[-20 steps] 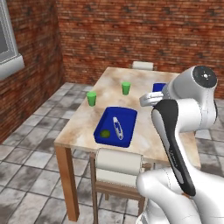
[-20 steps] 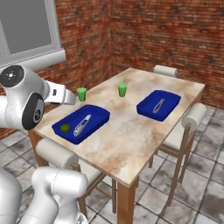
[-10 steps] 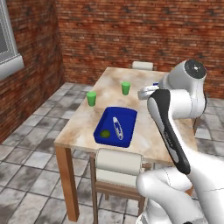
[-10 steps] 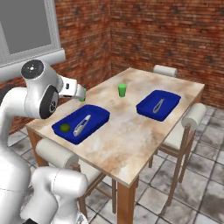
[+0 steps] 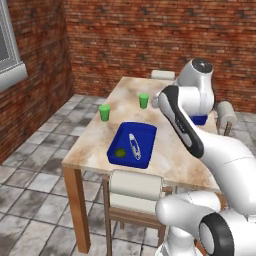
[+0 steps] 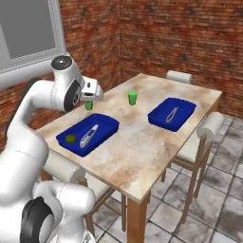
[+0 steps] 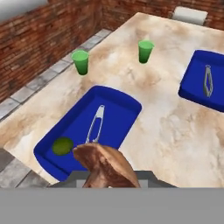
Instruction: Gather the mushroom and lime from the fridge and place them on a tray on the dining counter. Then gather the chicken drumstick and fish from the fridge and place them on the other tray.
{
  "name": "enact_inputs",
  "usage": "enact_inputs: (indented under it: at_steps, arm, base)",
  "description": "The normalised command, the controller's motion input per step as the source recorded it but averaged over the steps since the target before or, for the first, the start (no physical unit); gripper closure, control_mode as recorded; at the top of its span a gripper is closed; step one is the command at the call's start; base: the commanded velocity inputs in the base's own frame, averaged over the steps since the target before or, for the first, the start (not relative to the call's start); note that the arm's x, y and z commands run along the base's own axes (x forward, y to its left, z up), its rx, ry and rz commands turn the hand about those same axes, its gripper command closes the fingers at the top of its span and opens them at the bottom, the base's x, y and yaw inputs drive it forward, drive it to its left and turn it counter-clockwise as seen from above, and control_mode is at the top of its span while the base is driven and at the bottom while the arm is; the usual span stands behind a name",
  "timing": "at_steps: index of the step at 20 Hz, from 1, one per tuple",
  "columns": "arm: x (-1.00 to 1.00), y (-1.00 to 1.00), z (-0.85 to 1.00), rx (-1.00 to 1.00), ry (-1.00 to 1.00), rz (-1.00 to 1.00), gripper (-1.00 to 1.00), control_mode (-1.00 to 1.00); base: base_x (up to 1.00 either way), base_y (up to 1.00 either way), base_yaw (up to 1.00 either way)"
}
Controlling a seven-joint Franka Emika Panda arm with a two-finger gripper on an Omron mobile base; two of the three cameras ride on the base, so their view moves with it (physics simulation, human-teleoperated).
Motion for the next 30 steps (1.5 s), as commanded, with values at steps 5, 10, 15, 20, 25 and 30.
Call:
enact_inputs:
  at_steps: [5,10,15,20,25,30]
  arm:
    - [0.4,0.0,-0.52,-0.03,0.17,0.0,1.0,-1.0]
    - [0.53,0.0,-0.68,0.0,0.15,0.0,1.0,-1.0]
    - [0.55,0.05,-0.61,0.0,0.09,0.0,1.0,-1.0]
    - [0.5,0.18,-0.43,-0.01,0.06,0.0,1.0,-1.0]
    - [0.32,0.03,-0.53,0.0,0.03,0.0,1.0,-1.0]
    - [0.52,0.0,-0.46,0.0,0.03,0.0,1.0,-1.0]
  base:
    - [0.0,0.0,0.0]
    - [0.0,0.0,0.0]
    - [0.0,0.0,0.0]
    - [0.0,0.0,0.0]
    - [0.0,0.0,0.0]
    - [0.0,0.0,0.0]
